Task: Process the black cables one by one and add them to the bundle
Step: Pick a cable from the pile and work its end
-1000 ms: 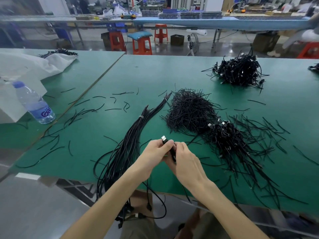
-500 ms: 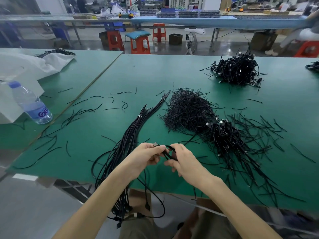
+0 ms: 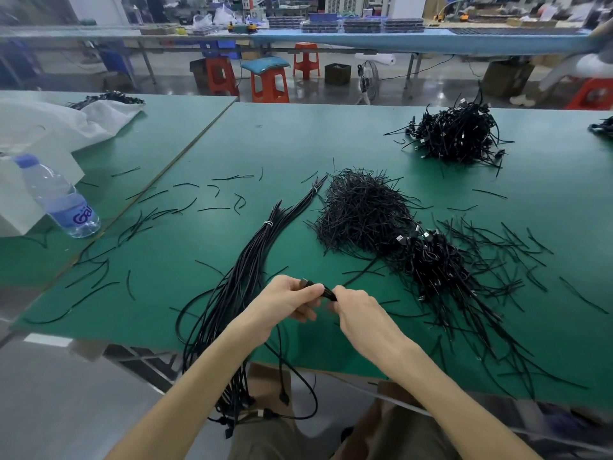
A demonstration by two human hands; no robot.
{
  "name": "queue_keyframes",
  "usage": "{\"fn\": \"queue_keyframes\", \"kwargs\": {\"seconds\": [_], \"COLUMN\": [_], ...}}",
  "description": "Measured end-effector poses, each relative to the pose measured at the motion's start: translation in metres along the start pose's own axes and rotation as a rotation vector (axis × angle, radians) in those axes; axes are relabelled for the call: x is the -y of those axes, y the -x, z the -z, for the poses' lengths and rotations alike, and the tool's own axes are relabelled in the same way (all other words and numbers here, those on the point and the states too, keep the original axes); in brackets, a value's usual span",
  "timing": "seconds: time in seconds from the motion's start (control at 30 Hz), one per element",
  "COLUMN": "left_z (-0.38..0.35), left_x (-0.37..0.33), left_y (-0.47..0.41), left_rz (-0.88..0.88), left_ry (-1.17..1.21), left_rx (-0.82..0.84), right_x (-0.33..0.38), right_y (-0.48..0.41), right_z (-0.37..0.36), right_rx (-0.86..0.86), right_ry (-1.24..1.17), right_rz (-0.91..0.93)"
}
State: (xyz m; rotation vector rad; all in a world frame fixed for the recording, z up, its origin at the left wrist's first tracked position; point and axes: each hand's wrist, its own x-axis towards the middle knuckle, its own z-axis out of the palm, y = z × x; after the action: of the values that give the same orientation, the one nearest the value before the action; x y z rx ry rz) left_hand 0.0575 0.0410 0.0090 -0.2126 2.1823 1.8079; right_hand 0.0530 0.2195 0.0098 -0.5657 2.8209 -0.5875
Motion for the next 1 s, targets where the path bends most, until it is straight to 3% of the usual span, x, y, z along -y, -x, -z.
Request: {"fn": "queue_keyframes", "kwargs": {"seconds": [0.07,0.13,0.23,0.3,0.43,0.6,0.73,0.83,1.0], "left_z": [0.003,0.008,0.014,0.013,0.008,0.0,0.006,0.017,0.018], "left_x": [-0.002,-0.002,-0.002,-0.003,0.002,0.02,0.03,0.036,0.047], "left_y": [-0.002,-0.004,-0.005,-0.004,-0.005,-0.007,-0.015,-0.025,-0.036], "left_rz": [0.002,-0.047,-0.202,-0.215,-0.128,-0.198,-0.237,-0.172,-0.156], "left_ry": [-0.09,-0.328,-0.703,-0.846,-0.885,-1.088,-0.903,-0.642,-0.409], "left_rx": [-0.002,0.016,0.164,0.245,0.295,0.167,-0.078,-0.282,-0.407], "right_x": [-0.002,-0.003,-0.004,-0.003,-0.002,-0.008,-0.021,-0.037,-0.053], "right_y": [0.002,0.003,0.004,0.003,0.0,-0.003,-0.011,-0.012,-0.009], "right_z": [-0.001,-0.003,-0.006,-0.007,-0.007,-0.007,-0.002,0.007,-0.002], "right_rx": [-0.009,0.004,0.019,0.012,0.016,0.008,-0.246,-0.374,-0.195], "right_ry": [0.063,0.11,0.158,0.175,0.168,-0.117,0.06,0.077,0.003], "right_rz": [0.016,0.049,0.119,0.151,0.166,0.084,0.094,-0.037,-0.227]}}
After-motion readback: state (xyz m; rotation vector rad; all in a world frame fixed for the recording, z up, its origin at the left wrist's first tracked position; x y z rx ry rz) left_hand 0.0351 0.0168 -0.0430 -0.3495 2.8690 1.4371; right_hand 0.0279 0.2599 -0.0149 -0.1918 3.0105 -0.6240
